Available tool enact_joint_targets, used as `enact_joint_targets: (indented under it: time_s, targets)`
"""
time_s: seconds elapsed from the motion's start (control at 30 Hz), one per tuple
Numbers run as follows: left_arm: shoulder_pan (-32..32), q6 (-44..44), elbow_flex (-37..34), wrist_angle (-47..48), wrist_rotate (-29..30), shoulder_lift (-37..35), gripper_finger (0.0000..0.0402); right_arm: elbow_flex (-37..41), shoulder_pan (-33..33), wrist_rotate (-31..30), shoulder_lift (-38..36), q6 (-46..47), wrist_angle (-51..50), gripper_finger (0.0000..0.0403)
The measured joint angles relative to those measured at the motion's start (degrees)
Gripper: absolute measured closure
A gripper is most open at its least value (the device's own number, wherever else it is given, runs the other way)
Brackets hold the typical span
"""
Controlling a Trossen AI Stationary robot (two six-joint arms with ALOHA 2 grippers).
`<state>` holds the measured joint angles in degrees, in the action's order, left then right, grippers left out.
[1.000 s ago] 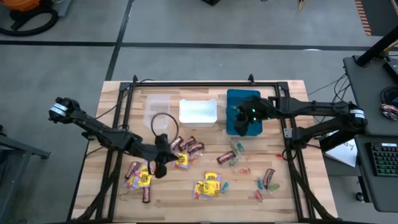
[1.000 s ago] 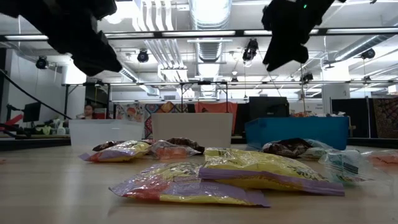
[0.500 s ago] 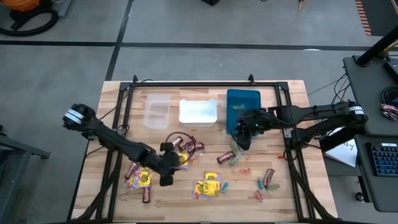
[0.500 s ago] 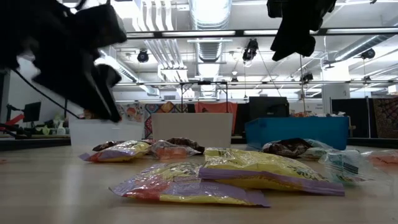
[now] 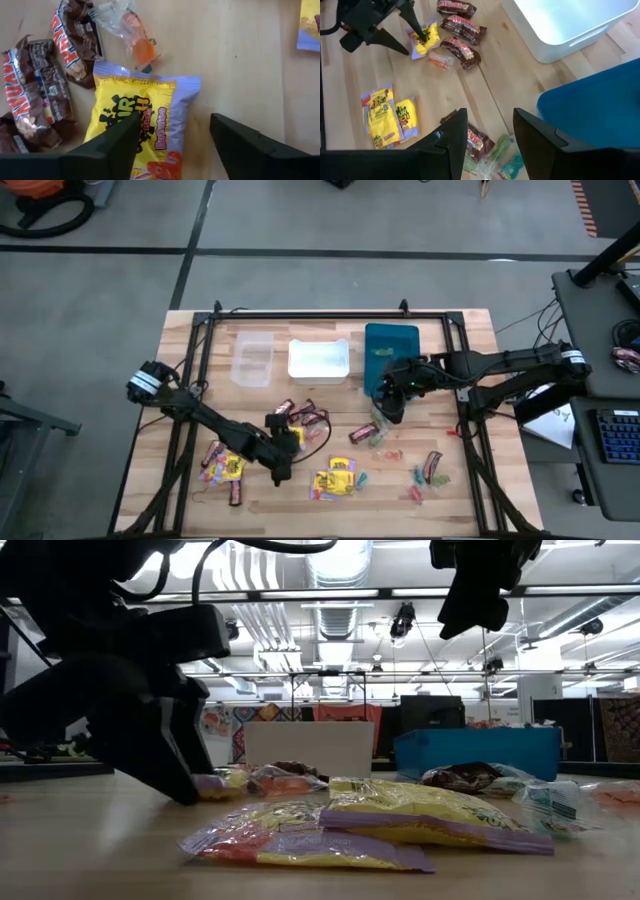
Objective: Sort candy
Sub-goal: Put the yellow candy into the transparent bin
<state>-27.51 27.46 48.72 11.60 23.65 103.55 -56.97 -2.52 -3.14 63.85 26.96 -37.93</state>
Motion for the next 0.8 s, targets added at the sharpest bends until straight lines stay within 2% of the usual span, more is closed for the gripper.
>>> enact_joint_targets:
  time_s: [0.13,0.43,0.6,0.8]
  targets:
    - [-0.1,0.1,0.0,-0.1,-0.1,0.0,0.0237,0.0,0.0,0.0,0.0,0.0,0.0,0.0252]
    - [-0.2,-0.3,-0.4,1.9,-2.2,-3.9,0.0386,0.0,0.0,0.0,0.0,-0.1,0.0,0.0252]
    - [-0.3,-2.1,-0.8,5.3,-4.2,-9.7,0.0393,0.1,-0.1,0.0,0.0,-0.5,0.0,0.0252]
    - [-0.3,-7.1,-0.7,6.8,-3.0,-21.0,0.0399,0.3,-0.4,-0.5,0.0,-0.8,0.2,0.0252]
